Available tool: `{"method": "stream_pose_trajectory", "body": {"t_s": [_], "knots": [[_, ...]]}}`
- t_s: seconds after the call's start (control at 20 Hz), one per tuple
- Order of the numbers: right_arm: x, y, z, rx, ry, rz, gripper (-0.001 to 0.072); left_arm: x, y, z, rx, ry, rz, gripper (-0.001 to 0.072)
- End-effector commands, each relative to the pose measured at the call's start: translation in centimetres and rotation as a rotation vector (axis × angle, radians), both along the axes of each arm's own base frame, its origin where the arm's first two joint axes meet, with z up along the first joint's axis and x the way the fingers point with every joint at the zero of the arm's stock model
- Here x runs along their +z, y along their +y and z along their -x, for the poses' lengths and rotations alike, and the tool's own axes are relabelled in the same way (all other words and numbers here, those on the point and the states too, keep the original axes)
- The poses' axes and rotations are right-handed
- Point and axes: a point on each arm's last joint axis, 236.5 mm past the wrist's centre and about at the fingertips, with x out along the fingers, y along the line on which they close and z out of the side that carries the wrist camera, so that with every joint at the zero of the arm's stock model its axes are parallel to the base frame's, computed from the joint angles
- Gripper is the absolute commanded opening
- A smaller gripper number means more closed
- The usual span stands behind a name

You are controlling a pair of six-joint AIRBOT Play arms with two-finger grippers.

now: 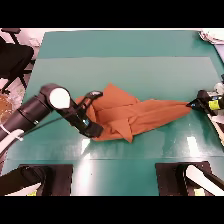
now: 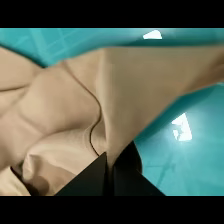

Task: Fold the shirts.

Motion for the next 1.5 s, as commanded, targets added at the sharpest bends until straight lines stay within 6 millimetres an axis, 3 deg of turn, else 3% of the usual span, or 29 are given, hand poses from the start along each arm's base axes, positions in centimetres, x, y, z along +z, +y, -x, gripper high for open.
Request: {"method": "stream_pose_trajectory", "body": {"t_s": [0.0,0.2,0.45,0.5,0.55,0.6,0.75,0.85,1.0,1.15,1.3,1.4,1.45], "knots": [[-2.7,-0.4,0.4,-0.018,0.057,0.01,0.0016,-1.9,-2.2,2.9,-0.004,0.056,0.038,0.0023],[-4.7,0.1,0.5,0.001,0.121,-0.033,0.0017,-2.5,-2.8,4.0,0.016,0.105,0.066,0.0023],[-4.1,-0.1,0.3,0.014,0.092,-0.014,0.0027,-2.5,-3.1,3.7,-0.006,0.081,0.083,0.0051],[-3.8,-0.2,0.1,0.01,0.078,-0.005,0.0128,-2.3,-3.1,3.6,-0.012,0.076,0.087,0.0434],[-3.5,-0.2,0.1,0.007,0.064,0.004,0.04,-2.0,-3.2,3.5,-0.015,0.07,0.089,0.0666],[-3.1,-0.3,0.0,0.003,0.051,0.011,0.0554,-1.6,-3.1,3.4,-0.021,0.07,0.092,0.0667],[-1.3,-0.9,0.1,-0.031,0.002,0.037,0.0567,0.9,-2.7,1.4,-0.023,0.03,0.121,0.0669],[0.3,-1.5,0.4,-0.059,-0.049,0.068,0.0567,3.8,-1.9,-2.6,0.037,-0.097,0.16,0.0669],[3.4,-2.7,1.0,-0.138,-0.135,0.115,0.0566,7.5,2.5,-10.5,0.161,-0.321,0.126,0.0669],[6.3,-3.2,1.3,-0.179,-0.237,0.176,0.0566,9.4,7.0,-16.7,0.282,-0.461,0.154,0.0668],[7.8,-3.2,1.4,-0.19,-0.298,0.213,0.0566,6.9,12.0,-20.1,0.352,-0.455,0.083,0.0668],[7.8,-3.2,1.4,-0.187,-0.296,0.212,0.0566,3.9,16.1,-20.9,0.402,-0.385,-0.02,0.0668],[7.6,-3.1,1.5,-0.177,-0.288,0.209,0.0566,1.9,18.7,-20.3,0.407,-0.321,-0.107,0.0668]]}}
